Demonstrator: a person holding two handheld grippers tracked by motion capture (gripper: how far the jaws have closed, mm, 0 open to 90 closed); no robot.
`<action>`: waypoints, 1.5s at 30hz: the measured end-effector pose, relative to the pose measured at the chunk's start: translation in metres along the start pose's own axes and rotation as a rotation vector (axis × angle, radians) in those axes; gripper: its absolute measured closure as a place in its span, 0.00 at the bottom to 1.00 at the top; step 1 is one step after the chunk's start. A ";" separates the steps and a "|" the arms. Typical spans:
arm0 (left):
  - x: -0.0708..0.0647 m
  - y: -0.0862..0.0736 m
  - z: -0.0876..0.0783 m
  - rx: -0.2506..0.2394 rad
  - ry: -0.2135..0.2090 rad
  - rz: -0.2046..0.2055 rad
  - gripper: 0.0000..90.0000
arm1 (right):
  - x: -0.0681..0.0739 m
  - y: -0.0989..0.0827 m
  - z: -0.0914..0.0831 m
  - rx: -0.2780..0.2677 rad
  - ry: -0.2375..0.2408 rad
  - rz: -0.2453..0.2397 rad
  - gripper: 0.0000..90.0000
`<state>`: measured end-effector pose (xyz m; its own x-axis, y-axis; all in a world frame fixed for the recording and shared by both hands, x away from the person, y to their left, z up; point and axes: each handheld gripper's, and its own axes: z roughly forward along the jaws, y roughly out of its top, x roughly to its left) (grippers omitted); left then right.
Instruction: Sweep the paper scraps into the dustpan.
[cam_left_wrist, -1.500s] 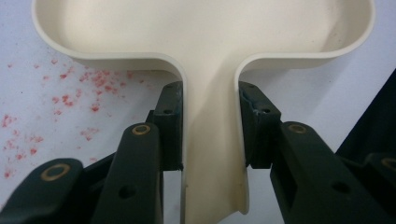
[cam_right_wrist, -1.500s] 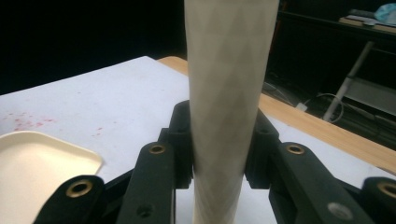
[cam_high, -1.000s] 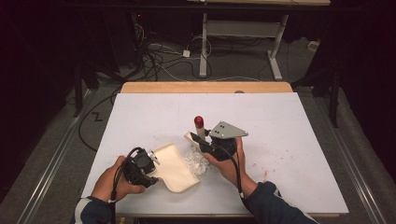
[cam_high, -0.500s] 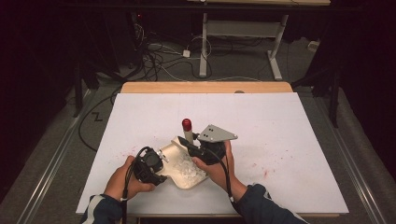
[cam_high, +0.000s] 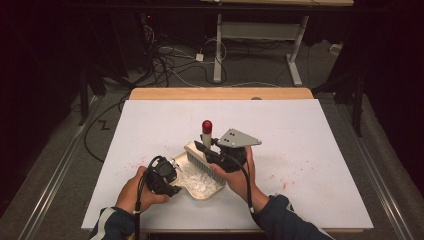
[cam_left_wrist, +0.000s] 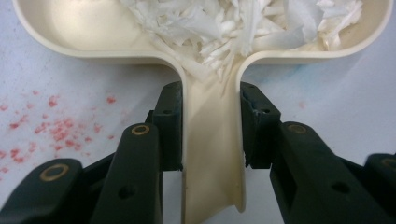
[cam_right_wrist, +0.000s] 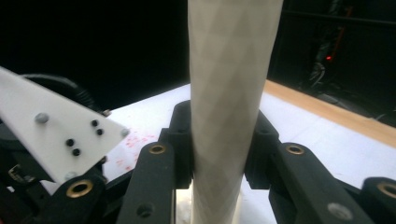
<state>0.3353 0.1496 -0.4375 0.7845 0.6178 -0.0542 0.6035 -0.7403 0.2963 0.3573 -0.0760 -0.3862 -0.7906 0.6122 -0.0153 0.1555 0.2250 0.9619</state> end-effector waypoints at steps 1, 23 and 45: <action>0.000 0.000 0.000 -0.003 0.001 -0.003 0.70 | -0.002 0.002 -0.003 -0.003 -0.012 -0.007 0.78; 0.010 0.001 0.000 0.041 0.011 -0.009 0.70 | -0.049 -0.013 -0.020 0.079 -0.189 -0.041 0.78; 0.018 0.010 0.004 0.042 0.017 -0.008 0.70 | 0.003 -0.005 -0.020 0.044 0.098 -0.046 0.78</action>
<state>0.3563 0.1519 -0.4396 0.7773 0.6279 -0.0397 0.6154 -0.7456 0.2557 0.3430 -0.0904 -0.3857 -0.8514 0.5237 -0.0305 0.1417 0.2856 0.9478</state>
